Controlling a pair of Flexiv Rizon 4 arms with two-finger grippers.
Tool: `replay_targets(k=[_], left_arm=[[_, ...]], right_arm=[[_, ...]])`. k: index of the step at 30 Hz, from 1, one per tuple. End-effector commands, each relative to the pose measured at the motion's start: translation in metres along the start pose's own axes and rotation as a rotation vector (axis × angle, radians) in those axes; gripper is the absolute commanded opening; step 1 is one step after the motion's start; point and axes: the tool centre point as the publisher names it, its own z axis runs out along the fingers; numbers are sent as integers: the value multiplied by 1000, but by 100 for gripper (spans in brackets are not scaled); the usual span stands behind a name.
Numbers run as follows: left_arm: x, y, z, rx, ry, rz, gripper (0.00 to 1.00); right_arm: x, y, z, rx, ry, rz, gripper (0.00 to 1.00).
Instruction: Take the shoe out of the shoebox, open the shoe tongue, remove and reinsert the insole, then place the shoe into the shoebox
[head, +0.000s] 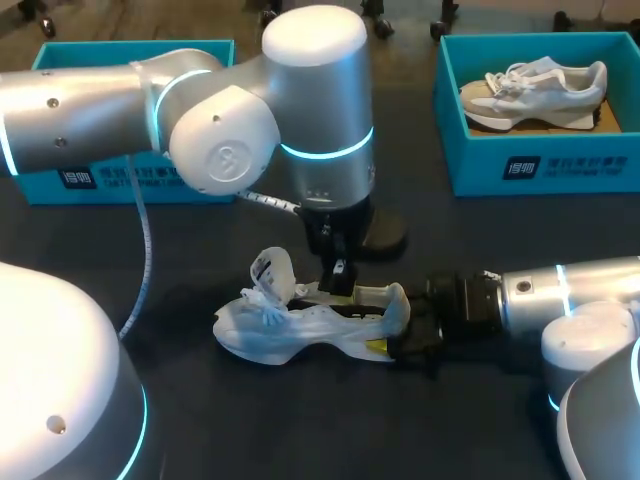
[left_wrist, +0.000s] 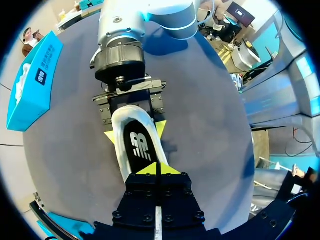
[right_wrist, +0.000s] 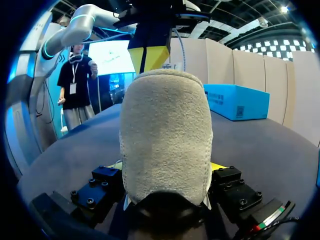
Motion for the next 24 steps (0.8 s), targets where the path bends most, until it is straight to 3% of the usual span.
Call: replay_targets(k=[1,14,24], left_arm=[[6,9,5,8,-3,-3,0],[18,9,9,8,-18,27,0],[6,11,25,-24,-13,-8,0]], right_arm=[[0,0,1,6,1,-1,0],[0,0,1,6,1,-1,0],[0,0,1,6,1,-1,0]])
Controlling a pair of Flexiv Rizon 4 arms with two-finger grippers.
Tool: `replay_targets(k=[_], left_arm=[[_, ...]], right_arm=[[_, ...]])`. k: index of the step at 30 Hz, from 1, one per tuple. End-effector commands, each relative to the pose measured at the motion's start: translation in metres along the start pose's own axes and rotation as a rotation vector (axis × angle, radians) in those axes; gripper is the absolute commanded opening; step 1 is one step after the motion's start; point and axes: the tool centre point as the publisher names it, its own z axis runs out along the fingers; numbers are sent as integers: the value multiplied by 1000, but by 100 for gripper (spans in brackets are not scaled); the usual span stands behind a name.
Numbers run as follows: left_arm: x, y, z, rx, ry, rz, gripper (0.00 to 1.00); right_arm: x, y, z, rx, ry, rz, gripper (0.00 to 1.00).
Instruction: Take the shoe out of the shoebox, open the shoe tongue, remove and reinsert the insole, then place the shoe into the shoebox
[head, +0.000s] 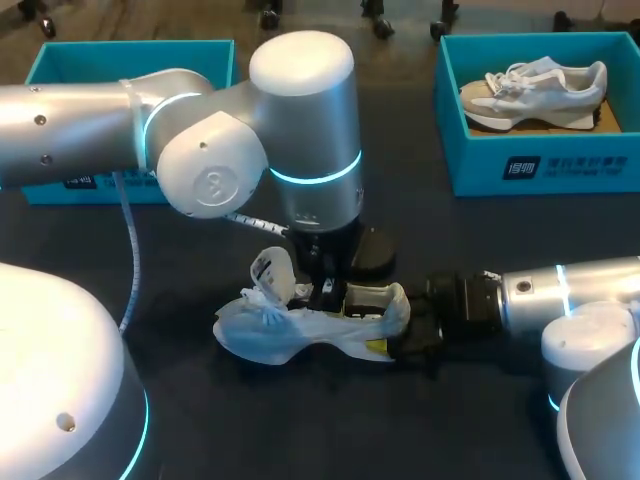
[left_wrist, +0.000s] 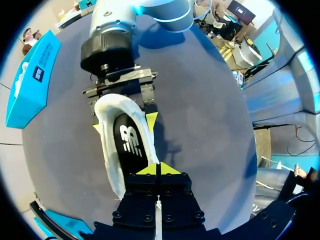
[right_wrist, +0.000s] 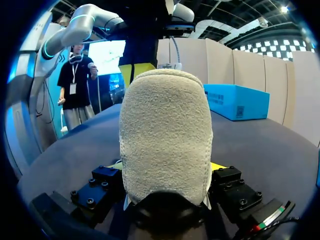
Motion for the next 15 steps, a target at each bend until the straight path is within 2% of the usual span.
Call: replay_targets(k=[1,15], left_arm=[[-8,-1,10,-13,4,-15,0],[-15,4,24,-30,20,-41,0]], right_arm=[[0,0,1,6,1,-1,0],[0,0,1,6,1,-1,0]])
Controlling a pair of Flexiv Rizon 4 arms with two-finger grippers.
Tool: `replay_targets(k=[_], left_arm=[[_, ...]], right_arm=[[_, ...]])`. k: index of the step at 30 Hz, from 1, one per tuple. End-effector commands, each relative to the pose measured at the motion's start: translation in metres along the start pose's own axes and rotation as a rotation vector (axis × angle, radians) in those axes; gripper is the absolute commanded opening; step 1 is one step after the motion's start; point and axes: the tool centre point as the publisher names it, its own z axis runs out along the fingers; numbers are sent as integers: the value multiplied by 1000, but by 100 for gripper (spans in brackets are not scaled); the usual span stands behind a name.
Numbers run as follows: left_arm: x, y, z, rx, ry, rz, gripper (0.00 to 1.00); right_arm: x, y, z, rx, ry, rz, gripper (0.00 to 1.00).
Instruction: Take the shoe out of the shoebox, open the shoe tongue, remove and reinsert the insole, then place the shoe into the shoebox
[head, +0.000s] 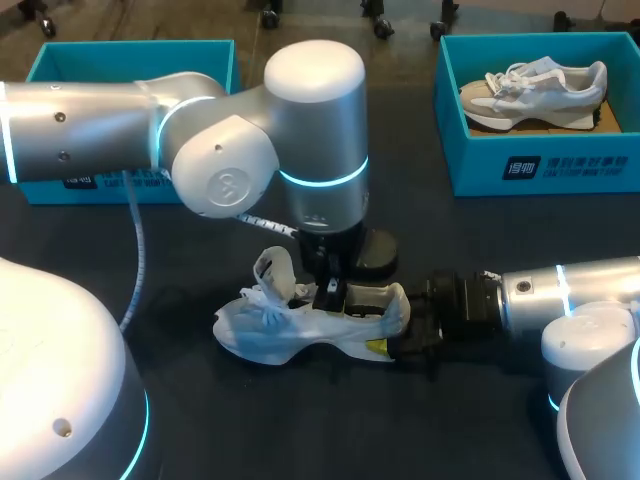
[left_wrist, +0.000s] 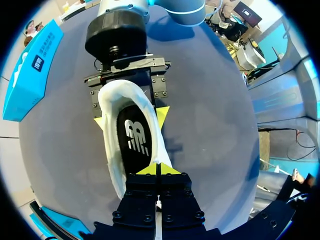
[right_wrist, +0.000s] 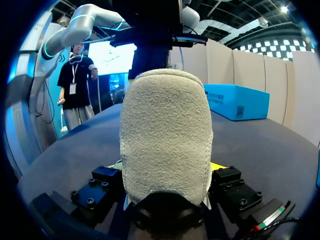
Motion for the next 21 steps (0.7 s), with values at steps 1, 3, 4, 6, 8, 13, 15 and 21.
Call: replay_targets(k=[1,3,4,6,8,13,15,21], left_arm=[[-2,0,7,-2,5,0,0],[-2,2,12,-2,10,-5,0],[-2,3,13,0,13,-7,0],[-3,5,16,10,19,-12,0],[-5,7,18,23,20,-13,0],[-5,8,15,44,21,-1,0],[-3,7,8,48,6,5,0],[4,1,-16,60,-42,36,0]], right_arm=[[0,0,1,5,1,-1,0],[0,0,1,5,1,-1,0],[0,0,1,5,1,-1,0],[0,0,1,5,1,-1,0],[0,0,1,5,1,-1,0],[0,0,1,5,1,-1,0],[0,0,1,5,1,-1,0],[0,0,1,5,1,-1,0]])
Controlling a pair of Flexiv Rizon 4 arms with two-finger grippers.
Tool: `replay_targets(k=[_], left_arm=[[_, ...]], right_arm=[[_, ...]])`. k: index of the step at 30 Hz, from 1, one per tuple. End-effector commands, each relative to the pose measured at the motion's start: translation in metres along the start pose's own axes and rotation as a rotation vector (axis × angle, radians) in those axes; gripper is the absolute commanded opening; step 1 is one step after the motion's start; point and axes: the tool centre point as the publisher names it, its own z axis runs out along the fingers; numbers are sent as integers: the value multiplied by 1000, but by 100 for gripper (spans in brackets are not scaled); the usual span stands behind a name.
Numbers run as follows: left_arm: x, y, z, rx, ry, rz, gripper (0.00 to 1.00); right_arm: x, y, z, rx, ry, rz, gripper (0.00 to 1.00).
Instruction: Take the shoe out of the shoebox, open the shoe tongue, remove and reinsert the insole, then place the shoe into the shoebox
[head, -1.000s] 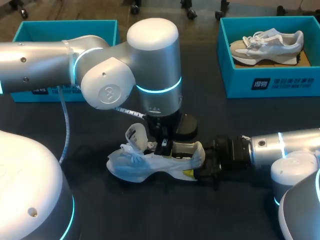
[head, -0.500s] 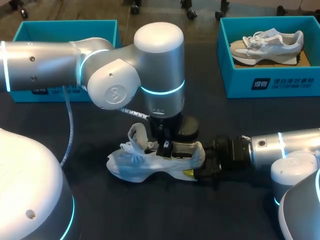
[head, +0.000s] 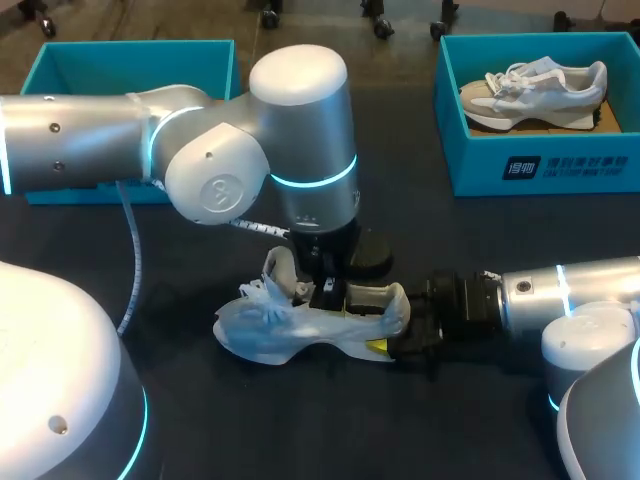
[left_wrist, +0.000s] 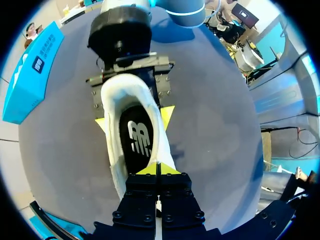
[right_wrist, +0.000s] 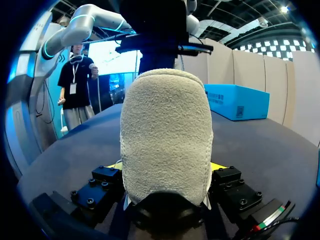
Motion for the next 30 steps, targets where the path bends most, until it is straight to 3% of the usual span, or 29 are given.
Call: replay_targets(k=[1,10,22,30], left_arm=[[12,0,-23,8,-33,13,0],[12,-21,-46,34,-82,60,0],[13,-44,-39,46,-86,83,0],[-3,-54,-30,52,-77,75,0]], right_arm=[[0,0,1,5,1,-1,0],[0,0,1,5,1,-1,0],[0,0,1,5,1,-1,0],[0,0,1,5,1,-1,0]])
